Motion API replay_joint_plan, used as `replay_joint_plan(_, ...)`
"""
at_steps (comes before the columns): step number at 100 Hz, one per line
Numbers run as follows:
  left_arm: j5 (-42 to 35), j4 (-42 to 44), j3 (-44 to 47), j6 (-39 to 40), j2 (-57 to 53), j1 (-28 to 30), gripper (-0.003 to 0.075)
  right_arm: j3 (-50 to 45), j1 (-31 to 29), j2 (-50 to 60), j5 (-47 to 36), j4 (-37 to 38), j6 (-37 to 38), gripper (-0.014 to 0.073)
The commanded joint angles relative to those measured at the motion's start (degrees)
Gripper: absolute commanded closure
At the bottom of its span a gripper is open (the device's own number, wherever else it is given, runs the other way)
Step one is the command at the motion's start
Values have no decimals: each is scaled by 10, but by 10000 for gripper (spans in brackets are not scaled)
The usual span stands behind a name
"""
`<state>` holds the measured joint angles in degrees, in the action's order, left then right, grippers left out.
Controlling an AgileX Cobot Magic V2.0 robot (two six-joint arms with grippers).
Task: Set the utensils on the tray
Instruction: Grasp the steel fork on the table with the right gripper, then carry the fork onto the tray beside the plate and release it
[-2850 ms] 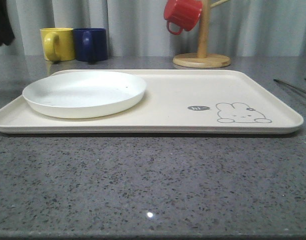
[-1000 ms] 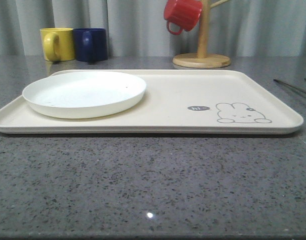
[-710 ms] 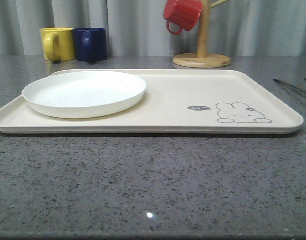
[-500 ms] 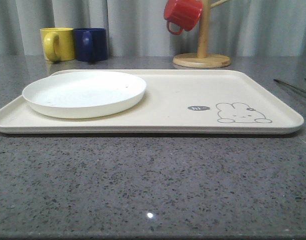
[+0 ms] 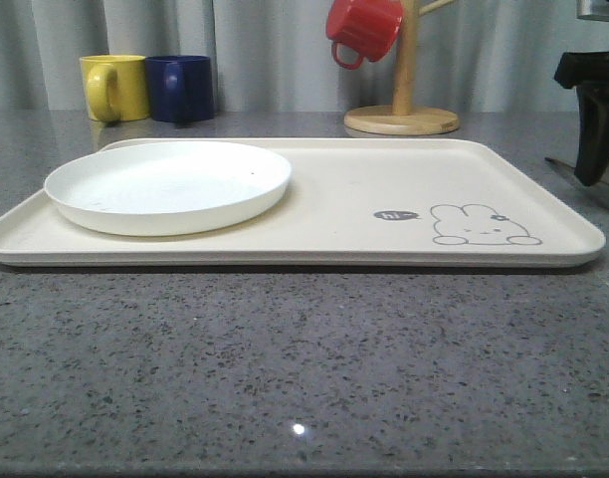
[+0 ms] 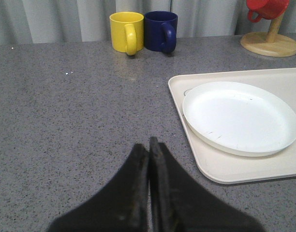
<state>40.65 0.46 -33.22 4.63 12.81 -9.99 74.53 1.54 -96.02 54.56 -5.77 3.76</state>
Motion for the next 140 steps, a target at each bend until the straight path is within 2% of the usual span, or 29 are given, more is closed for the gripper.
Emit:
replay_joint_plan(1,-44,-5,-14,4,6,-6,739,33,2,6,-6,-4,-5,70)
replay_joint_plan(9,-44,-5,-14,4,6,-6,739,39,2,-2,-5,-4,-5,141)
replay_joint_plan(23,-44,-5,-14,4,6,-6,739,39,2,-10,-2,-4,-5,371)
replay_joint_plan(30,-44,-5,-14,4,6,-6,739,39,1,-13,1,-5,-5,454)
replay_joint_plan(51,-44,-5,-14,4,6,-6,739,39,1,-9,-1,-5,-5,613)
replay_joint_plan(79,-44,-5,-14,4,6,-6,739,64,13,41,-2,-18,-5,631)
replay_joint_plan(91,-44,-5,-14,4,6,-6,739,86,50,58,20,-18,-5,631)
replay_joint_plan(105,-44,-5,-14,4,6,-6,739,108,123,58,30,-25,-1,633)
replay_joint_plan(124,-44,-5,-14,4,6,-6,739,111,207,49,-3,-72,62,633)
replay_joint_plan(140,-44,-5,-14,4,6,-6,739,117,242,14,-30,-78,136,633)
